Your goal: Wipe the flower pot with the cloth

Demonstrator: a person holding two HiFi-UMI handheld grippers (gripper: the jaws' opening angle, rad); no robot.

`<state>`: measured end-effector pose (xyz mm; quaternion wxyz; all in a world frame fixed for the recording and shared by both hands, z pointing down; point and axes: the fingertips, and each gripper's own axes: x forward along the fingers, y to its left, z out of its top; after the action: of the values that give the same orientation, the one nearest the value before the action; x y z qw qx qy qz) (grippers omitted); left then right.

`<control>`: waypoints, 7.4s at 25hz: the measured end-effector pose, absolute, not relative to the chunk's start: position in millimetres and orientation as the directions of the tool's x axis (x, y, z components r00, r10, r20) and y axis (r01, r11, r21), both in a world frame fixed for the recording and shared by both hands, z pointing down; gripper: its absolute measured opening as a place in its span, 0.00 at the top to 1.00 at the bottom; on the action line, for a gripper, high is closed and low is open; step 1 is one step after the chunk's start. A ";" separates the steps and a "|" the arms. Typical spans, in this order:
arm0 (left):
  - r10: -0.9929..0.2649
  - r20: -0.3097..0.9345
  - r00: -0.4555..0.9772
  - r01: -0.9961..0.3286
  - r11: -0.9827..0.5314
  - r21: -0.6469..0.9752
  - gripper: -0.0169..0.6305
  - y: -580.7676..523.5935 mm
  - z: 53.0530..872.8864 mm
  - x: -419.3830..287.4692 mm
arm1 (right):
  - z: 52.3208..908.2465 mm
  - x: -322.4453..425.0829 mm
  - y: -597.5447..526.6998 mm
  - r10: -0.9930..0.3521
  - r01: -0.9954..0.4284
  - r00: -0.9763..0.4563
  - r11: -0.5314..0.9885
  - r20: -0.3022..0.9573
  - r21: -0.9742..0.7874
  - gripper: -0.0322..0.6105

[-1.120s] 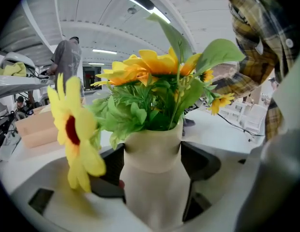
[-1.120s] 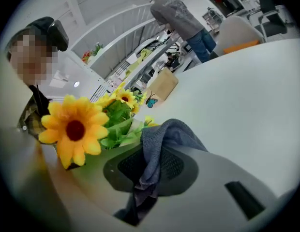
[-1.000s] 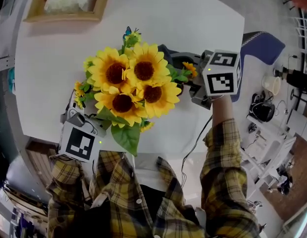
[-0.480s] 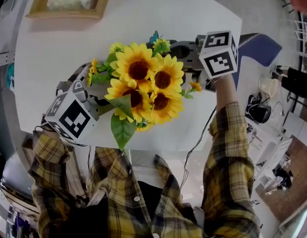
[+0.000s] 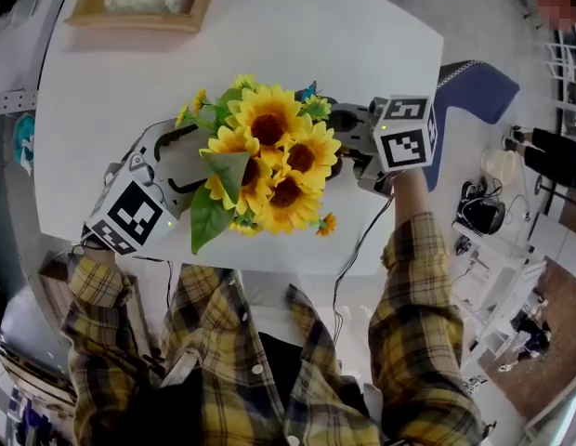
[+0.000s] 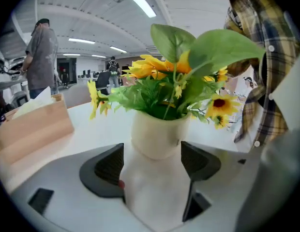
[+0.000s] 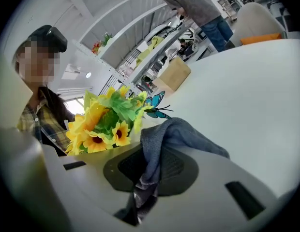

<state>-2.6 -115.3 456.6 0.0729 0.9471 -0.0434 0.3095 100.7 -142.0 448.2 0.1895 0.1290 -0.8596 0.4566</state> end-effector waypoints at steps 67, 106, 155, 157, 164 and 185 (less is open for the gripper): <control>0.208 0.614 0.761 0.255 -0.967 0.012 0.34 -76.3 455.4 0.7 | 449.5 67.1 -147.7 0.038 -0.302 -0.926 0.520 0.374 -0.799 0.89; -0.537 0.514 0.669 -0.683 -0.717 0.138 0.43 -52.5 442.5 -49.9 | 448.5 4.0 -18.6 -0.526 -0.515 -0.776 0.212 0.347 -0.830 0.89; -0.169 0.624 0.763 -0.198 -0.980 -0.023 0.46 -117.2 470.7 -55.7 | 462.5 -15.2 -223.3 0.303 -0.180 -0.827 0.657 0.474 -0.732 0.89; -0.138 0.625 0.768 -0.158 -0.987 -0.024 0.46 -118.4 475.8 -56.8 | 467.8 -20.3 -222.4 0.361 -0.155 -0.805 0.638 0.471 -0.754 0.89; -0.009 0.636 0.771 0.004 -1.000 -0.019 0.46 -116.4 478.8 -37.7 | 472.9 -5.6 -213.2 0.410 -0.148 -0.793 0.588 0.451 -0.795 0.89; -0.351 0.246 0.904 -0.423 -0.818 0.389 0.59 -80.9 325.7 -50.2 | 308.4 140.3 -154.1 -0.570 -0.636 -0.768 0.622 0.293 -0.456 0.89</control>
<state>-50.2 -80.9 325.7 0.2223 0.9499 -0.2038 0.0817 140.3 -154.1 308.4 0.0601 0.3355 -0.8986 0.2763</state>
